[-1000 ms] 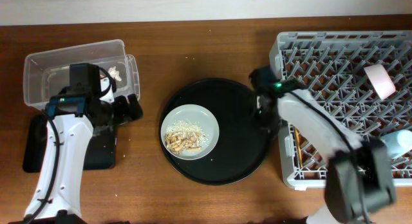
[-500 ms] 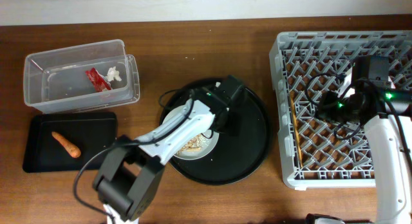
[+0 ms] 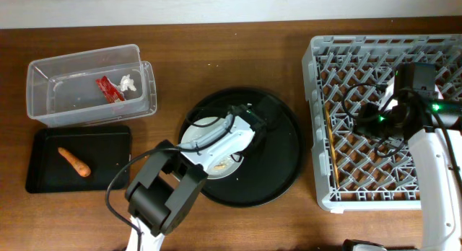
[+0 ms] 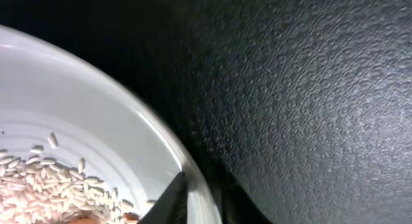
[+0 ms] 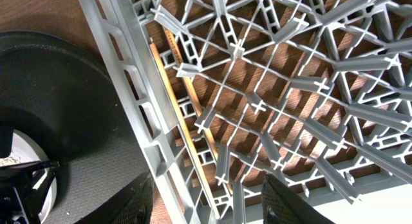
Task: Sort waste into correct bins and load items into the dishwasher rack
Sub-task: 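Lift the grey plate with the left gripper and tip food onto the black tray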
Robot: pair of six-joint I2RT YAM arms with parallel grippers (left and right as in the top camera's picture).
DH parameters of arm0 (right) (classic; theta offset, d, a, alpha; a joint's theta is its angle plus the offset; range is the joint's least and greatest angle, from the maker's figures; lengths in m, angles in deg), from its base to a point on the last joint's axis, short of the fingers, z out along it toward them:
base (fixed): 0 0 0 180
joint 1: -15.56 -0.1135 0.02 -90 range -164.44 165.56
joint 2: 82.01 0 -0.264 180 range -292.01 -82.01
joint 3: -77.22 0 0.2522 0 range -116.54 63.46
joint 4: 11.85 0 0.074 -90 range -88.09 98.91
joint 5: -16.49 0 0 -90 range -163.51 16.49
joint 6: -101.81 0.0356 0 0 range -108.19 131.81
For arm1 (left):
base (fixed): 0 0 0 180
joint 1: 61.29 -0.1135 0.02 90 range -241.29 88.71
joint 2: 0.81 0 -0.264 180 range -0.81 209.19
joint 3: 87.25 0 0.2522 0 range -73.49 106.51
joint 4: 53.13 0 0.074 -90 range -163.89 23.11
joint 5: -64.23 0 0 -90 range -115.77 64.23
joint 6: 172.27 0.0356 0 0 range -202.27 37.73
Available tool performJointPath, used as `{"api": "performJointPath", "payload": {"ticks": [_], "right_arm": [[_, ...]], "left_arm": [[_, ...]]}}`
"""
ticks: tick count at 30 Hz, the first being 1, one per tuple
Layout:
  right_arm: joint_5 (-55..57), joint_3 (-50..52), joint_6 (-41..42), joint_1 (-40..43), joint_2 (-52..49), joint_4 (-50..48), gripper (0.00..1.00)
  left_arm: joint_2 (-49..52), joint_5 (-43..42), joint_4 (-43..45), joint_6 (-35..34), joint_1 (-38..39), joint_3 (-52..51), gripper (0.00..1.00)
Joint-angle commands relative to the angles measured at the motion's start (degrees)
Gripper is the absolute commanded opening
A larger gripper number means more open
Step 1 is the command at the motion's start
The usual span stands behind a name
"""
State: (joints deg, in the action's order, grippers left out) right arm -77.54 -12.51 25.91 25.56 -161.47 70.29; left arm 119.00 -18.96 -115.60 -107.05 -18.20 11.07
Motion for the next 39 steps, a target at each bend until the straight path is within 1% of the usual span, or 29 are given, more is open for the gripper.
{"api": "performJointPath", "payload": {"ticks": [1, 2, 4, 6, 7, 8, 11, 12, 14, 16, 19, 22, 25, 28, 30, 33, 34, 36, 37, 38, 39], "right_arm": [[-0.33, 0.11, -0.37, 0.15, -0.31, 0.26, 0.54], [-0.33, 0.11, -0.37, 0.15, -0.31, 0.28, 0.54], [-0.33, 0.11, -0.37, 0.15, -0.31, 0.28, 0.54], [-0.31, 0.11, -0.37, 0.15, -0.31, 0.26, 0.54], [-0.31, 0.11, -0.37, 0.15, -0.31, 0.28, 0.54], [-0.28, 0.11, -0.37, 0.15, -0.31, 0.28, 0.54], [-0.28, 0.11, -0.37, 0.15, -0.31, 0.28, 0.54], [-0.28, 0.11, -0.37, 0.15, -0.31, 0.28, 0.54], [-0.28, 0.11, -0.39, 0.15, -0.31, 0.28, 0.54], [-0.26, 0.11, -0.39, 0.15, -0.31, 0.28, 0.54], [-0.24, 0.11, -0.39, 0.15, -0.31, 0.28, 0.54], [0.15, 0.11, -0.39, 0.15, -0.31, 0.28, 0.54], [0.15, 0.11, -0.39, 0.15, -0.31, 0.26, 0.54], [0.15, 0.11, -0.39, 0.15, -0.31, 0.28, 0.54], [0.15, 0.11, -0.39, 0.15, -0.31, 0.24, 0.54], [0.15, 0.11, -0.39, 0.15, -0.31, 0.24, 0.54], [0.15, 0.11, -0.39, 0.15, -0.31, 0.24, 0.54], [0.15, 0.11, -0.39, 0.15, -0.31, 0.24, 0.54], [0.15, 0.11, -0.39, 0.15, -0.31, 0.24, 0.54], [0.15, 0.11, -0.39, 0.15, -0.31, 0.26, 0.54], [0.15, 0.11, -0.39, 0.15, -0.31, 0.26, 0.54]], "left_arm": [[1.07, 0.57, -0.04, -0.02, 0.04, 0.68, 0.03], [1.07, 0.57, -0.04, -0.02, 0.04, 0.68, 0.01], [1.05, 1.75, -0.59, -0.02, 0.04, 0.87, 0.01], [1.05, 8.68, -7.02, -0.02, 0.04, 4.55, 0.00], [1.05, 10.10, -9.81, -0.04, 0.04, 7.28, 0.00], [1.05, 10.19, -12.28, -0.04, 0.00, 10.10, 0.00], [1.05, 11.69, -15.89, -0.09, -0.09, 13.62, 0.01], [1.05, 12.35, -17.33, -0.66, -0.24, 14.21, 0.00], [0.92, 16.20, -20.85, -4.59, -0.39, 14.99, 0.00], [-0.22, 16.13, -23.50, -5.68, -1.38, 14.99, 0.00], [-5.73, 15.93, -28.20, -8.31, -6.71, 14.99, 0.00], [-10.56, 14.99, -31.80, -8.44, -13.42, 14.97, 0.00], [-14.14, 14.58, -35.17, -8.26, -22.32, 14.84, 0.00], [-14.84, 10.45, -35.15, -3.80, -30.29, 14.58, 0.00], [-14.84, 6.32, -34.01, 0.00, -34.16, 13.51, 0.00], [-14.84, -2.36, -30.08, 5.97, -39.76, 9.60, 0.01], [-14.84, -7.32, -28.33, 8.66, -42.16, 7.56, 0.00], [-14.84, -9.62, -27.69, 11.23, -43.89, 7.08, 0.01], [-14.84, -13.40, -27.30, 13.81, -44.50, 7.08, 0.00], [-14.84, -15.89, -27.04, 14.67, -45.11, 7.08, 0.00], [-14.84, -20.13, -26.99, 17.77, -45.79, 7.08, 0.00]]}}
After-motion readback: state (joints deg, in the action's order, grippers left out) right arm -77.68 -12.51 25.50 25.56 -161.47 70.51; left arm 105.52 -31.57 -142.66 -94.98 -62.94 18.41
